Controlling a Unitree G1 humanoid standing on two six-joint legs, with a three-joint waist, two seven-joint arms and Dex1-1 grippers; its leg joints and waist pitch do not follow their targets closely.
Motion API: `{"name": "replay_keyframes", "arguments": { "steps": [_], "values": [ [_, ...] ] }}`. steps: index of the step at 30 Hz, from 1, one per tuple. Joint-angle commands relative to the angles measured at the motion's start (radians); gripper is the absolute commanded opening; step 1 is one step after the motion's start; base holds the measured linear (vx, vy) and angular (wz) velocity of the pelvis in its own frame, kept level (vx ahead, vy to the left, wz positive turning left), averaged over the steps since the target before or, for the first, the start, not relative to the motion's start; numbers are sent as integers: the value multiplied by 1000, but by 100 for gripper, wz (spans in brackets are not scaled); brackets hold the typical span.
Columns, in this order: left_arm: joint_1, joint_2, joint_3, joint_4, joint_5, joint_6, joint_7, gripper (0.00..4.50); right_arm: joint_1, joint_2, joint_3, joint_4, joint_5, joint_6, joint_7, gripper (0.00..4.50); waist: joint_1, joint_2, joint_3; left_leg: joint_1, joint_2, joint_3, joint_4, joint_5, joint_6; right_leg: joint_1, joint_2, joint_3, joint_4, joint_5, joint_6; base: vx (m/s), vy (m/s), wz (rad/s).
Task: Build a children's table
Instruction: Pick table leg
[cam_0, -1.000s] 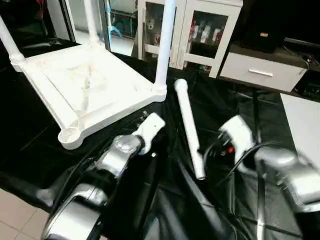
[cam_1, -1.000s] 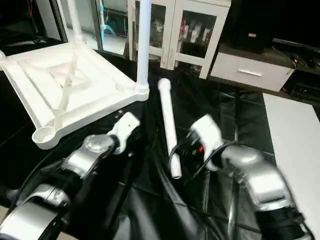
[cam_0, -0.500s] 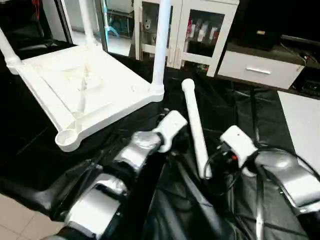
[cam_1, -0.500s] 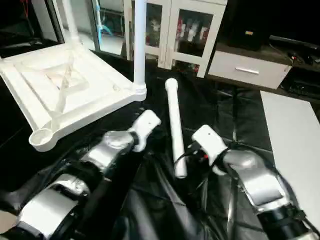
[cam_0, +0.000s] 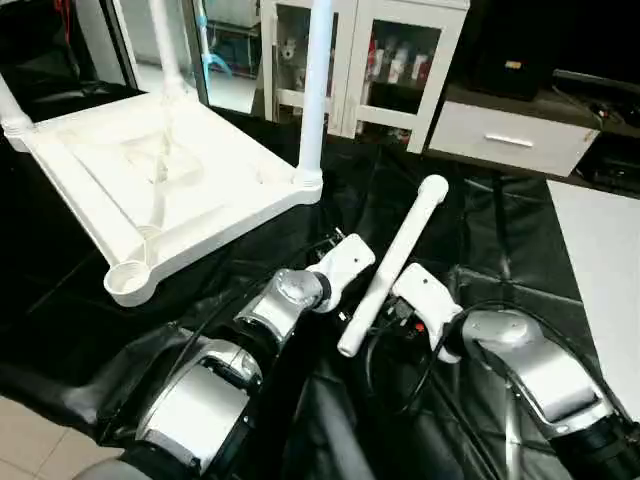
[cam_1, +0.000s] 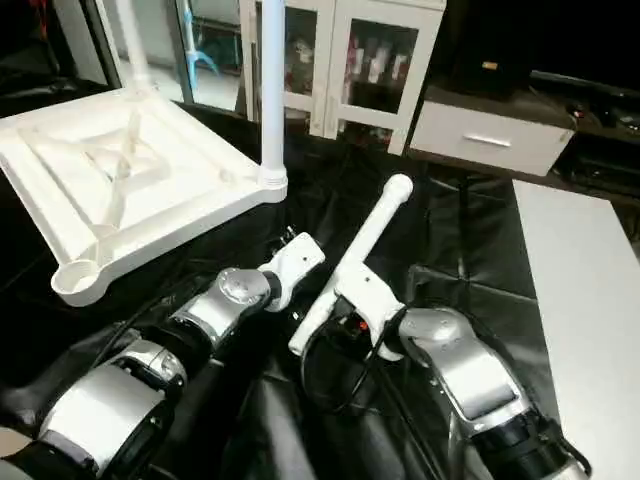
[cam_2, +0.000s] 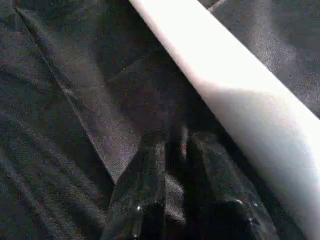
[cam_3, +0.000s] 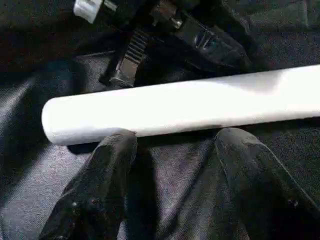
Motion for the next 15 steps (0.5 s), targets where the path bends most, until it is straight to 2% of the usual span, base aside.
{"name": "replay_keyframes", "arguments": {
  "steps": [1, 3, 4, 6, 8, 9, 10, 11, 12, 15],
  "values": [
    [-8, 18, -25, 17, 31, -36, -28, 92, -23, 32, 33, -24, 11, 0, 6, 292, 4, -15, -58, -1, 19, -4, -66, -193, 33, 51, -79, 48, -90, -221, -157, 0, 0, 0],
    [-9, 22, -25, 15, 31, -50, -46, 92, -26, 40, 39, -30, 13, 2, 3, 292, 5, -10, -57, -1, 20, -5, -68, -192, 29, 48, -81, 49, -91, -235, -150, 0, 0, 0],
    [-12, 27, -19, -2, 18, -94, -94, 92, -32, 64, 49, -48, 25, 11, 2, 292, 7, -11, -58, 3, 22, -4, -67, -190, 28, 46, -82, 51, -90, -221, -153, 0, 0, 0],
    [-18, 31, -9, -18, 0, -117, -144, 92, -41, 97, 55, -53, 32, 18, -6, 292, 8, -13, -58, 2, 25, -5, -69, -169, 25, 46, -81, 51, -79, -149, -177, 0, 0, 0],
    [-18, 32, -4, -30, -11, -135, -203, 92, -52, 126, 63, -42, 25, 15, -15, 292, 8, -8, -60, 4, 27, -5, -71, -167, 20, 44, -84, 51, -77, -126, -192, 0, 0, 0],
    [-17, 31, -2, -34, -16, -140, -234, 92, -57, 137, 68, -33, 18, 11, -19, 292, 7, -8, -59, 5, 27, -4, -70, -165, 15, 44, -84, 52, -74, -107, -201, 0, 0, 0],
    [-17, 31, -2, -35, -17, -139, -247, 92, -59, 143, 73, -28, 13, 8, -22, 292, 7, -13, -59, 4, 26, -4, -71, -166, 15, 45, -85, 52, -74, -101, -205, 0, 0, 0],
    [-16, 32, -9, -35, -11, -143, -258, 92, -62, 150, 79, -19, 7, 3, -26, 292, 10, -10, -61, 6, 28, -4, -70, -161, 13, 45, -86, 52, -71, -87, -210, 0, 0, 0],
    [-12, 32, -15, -39, -8, -151, -275, 92, -66, 161, 83, -9, 1, -1, -33, 292, 11, -9, -59, 3, 28, -4, -71, -154, 10, 46, -84, 52, -67, -61, -214, 0, 0, 0],
    [-4, 30, -13, -47, -16, -161, -300, 92, -71, 175, 78, -4, 2, 3, -42, 292, 11, -12, -58, 5, 28, -3, -72, -161, 9, 49, -87, 53, -68, -59, -210, 0, 0, 0]
  ]
}}
